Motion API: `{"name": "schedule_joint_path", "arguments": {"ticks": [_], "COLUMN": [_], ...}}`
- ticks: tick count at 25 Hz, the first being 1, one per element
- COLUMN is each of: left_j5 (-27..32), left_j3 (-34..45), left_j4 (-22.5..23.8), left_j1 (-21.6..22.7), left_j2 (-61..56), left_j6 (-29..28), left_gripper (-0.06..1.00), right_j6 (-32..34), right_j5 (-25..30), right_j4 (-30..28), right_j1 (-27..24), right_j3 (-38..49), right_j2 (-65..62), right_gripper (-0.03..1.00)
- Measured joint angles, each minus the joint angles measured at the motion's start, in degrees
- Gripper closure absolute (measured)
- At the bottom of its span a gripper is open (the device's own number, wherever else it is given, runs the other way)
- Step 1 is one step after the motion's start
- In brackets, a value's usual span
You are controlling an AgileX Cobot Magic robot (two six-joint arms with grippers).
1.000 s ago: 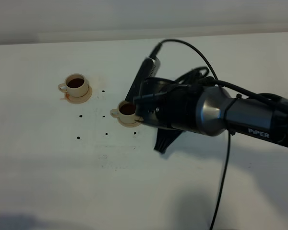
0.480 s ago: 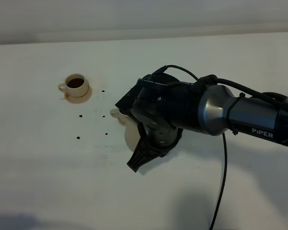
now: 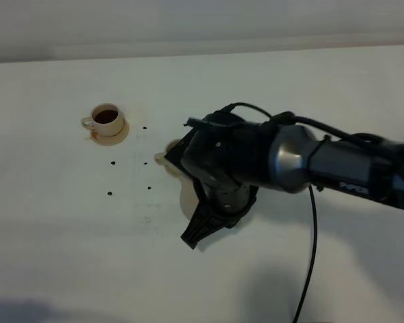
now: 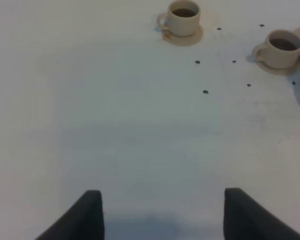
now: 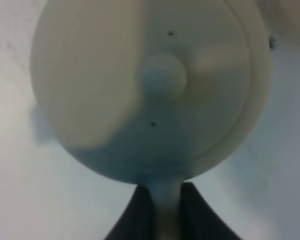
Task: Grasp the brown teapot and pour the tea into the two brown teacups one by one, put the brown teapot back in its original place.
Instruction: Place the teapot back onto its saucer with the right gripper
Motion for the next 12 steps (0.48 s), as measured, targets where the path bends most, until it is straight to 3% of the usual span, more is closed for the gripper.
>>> {"name": "schedule_joint_path", "arguments": {"ticks": [4, 7, 12], "left_j5": [0.0, 0.0, 0.0], "left_j3": [0.0, 0.0, 0.0], "left_j4": [0.0, 0.0, 0.0], "left_j1": [0.0, 0.0, 0.0], "left_j2": [0.0, 0.0, 0.0], "left_j6": [0.0, 0.0, 0.0], "left_gripper": [0.45, 0.45, 0.45], "right_j6": [1.5, 1.8, 1.6], "right_j5": [2.8, 2.4, -3.0], "right_j4": [-3.1, -4.1, -4.6], "right_j1": [-0.7, -4.0, -10.7], "right_j3": [0.0, 0.0, 0.0], "right_j2": [-3.4, -4.4, -4.4], "right_gripper": [0.88, 0.88, 0.88]}}
